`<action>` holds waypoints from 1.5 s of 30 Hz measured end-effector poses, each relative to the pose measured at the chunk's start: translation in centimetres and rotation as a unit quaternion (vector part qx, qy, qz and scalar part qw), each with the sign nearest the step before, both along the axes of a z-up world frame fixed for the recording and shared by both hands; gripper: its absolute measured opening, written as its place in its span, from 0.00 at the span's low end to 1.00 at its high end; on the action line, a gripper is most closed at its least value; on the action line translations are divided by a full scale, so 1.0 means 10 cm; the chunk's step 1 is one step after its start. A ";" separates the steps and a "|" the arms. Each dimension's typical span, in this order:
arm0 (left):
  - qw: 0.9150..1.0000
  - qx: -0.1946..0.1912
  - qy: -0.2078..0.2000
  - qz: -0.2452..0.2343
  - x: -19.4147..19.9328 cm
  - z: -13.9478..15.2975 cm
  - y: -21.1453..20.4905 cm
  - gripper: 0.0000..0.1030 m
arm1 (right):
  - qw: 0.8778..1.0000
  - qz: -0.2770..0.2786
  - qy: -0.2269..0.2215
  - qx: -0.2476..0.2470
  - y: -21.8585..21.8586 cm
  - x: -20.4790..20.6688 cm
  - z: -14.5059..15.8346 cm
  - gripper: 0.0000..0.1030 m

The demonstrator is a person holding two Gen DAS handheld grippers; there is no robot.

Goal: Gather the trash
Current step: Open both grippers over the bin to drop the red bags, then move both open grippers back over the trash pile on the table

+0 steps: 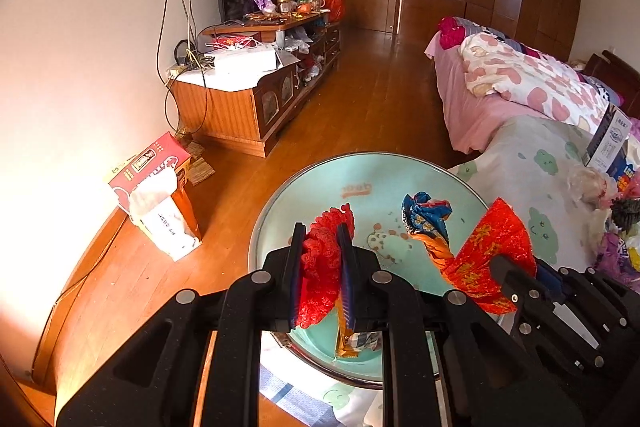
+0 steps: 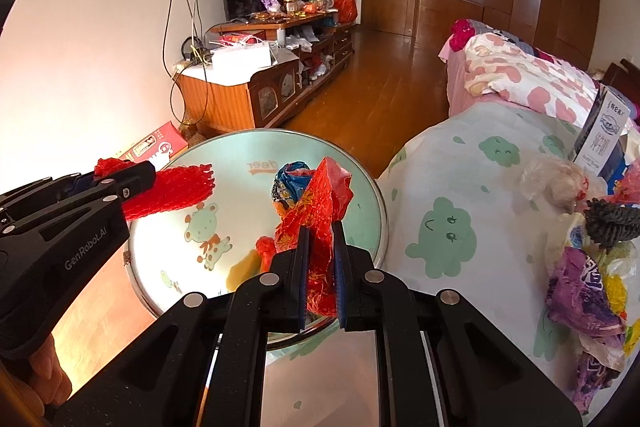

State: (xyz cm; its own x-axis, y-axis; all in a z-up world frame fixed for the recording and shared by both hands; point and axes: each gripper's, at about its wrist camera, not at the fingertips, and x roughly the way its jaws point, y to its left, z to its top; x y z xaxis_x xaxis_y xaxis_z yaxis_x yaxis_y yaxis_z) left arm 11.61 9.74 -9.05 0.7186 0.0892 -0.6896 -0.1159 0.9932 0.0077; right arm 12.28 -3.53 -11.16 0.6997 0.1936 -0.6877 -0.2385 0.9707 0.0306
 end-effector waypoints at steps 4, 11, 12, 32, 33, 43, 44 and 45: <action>1.000 0.004 0.007 0.001 0.02 -0.05 -0.02 0.15 | 1.000 0.001 0.018 0.006 0.01 0.07 -0.06 0.11; 1.000 0.015 0.014 0.004 0.06 -0.10 -0.04 0.16 | 0.999 0.002 0.032 0.017 -0.02 0.10 -0.14 0.13; 1.000 0.017 0.014 0.005 0.06 -0.11 -0.04 0.16 | 0.999 0.002 0.032 0.018 -0.03 0.10 -0.13 0.15; 0.998 0.049 -0.014 0.022 -0.08 0.04 -0.15 0.79 | 0.996 -0.079 -0.021 0.033 -0.49 -0.22 0.16 0.75; 0.998 0.050 -0.015 0.023 -0.09 0.06 -0.16 0.81 | 0.996 -0.084 -0.022 0.035 -0.53 -0.23 0.18 0.75; 0.999 0.040 -0.031 0.016 -0.23 0.19 -0.28 0.94 | 0.989 -0.134 -0.053 0.039 -0.91 -0.52 0.32 0.75; 0.999 0.040 -0.031 0.014 -0.25 0.21 -0.30 0.94 | 0.988 -0.137 -0.056 0.038 -0.94 -0.55 0.32 0.75; 0.999 0.041 -0.033 0.012 -0.26 0.22 -0.33 0.94 | 0.987 -0.142 -0.060 0.037 -0.99 -0.59 0.33 0.75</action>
